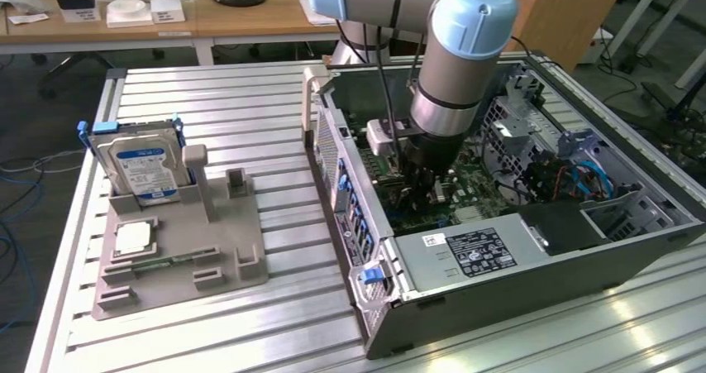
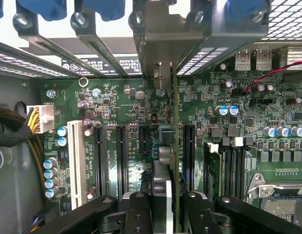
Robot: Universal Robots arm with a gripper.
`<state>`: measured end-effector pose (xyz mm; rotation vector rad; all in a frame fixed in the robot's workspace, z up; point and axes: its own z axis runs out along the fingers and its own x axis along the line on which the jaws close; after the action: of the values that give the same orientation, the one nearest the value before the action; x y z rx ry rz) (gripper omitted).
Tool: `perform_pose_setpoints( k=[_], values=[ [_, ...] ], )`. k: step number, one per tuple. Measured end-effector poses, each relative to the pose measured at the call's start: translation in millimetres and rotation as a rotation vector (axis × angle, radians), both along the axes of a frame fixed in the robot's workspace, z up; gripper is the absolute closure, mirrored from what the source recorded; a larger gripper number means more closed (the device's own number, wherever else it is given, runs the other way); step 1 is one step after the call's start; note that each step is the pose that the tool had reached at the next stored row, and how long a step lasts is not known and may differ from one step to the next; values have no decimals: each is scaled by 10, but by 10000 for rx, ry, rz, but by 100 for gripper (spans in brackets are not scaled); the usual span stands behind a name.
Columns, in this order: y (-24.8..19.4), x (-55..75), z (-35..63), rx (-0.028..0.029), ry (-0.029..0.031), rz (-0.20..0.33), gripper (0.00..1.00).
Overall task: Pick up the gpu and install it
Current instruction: 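Insert the gpu into the slot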
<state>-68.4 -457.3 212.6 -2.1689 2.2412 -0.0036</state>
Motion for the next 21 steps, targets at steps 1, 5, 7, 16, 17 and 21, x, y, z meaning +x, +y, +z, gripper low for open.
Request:
perform_pose_setpoints(
  k=[1,5,7,16,17,21],
  values=[
    [-1,0,3,3,-10,0,72],
    [0,-1,54,5,-97,0,64],
    [0,-3,97,6,-155,-1,64],
    [0,-16,346,4,-401,0,64],
    [0,-18,375,4,-429,1,64],
    [0,-21,496,5,-526,1,64]
  ],
)
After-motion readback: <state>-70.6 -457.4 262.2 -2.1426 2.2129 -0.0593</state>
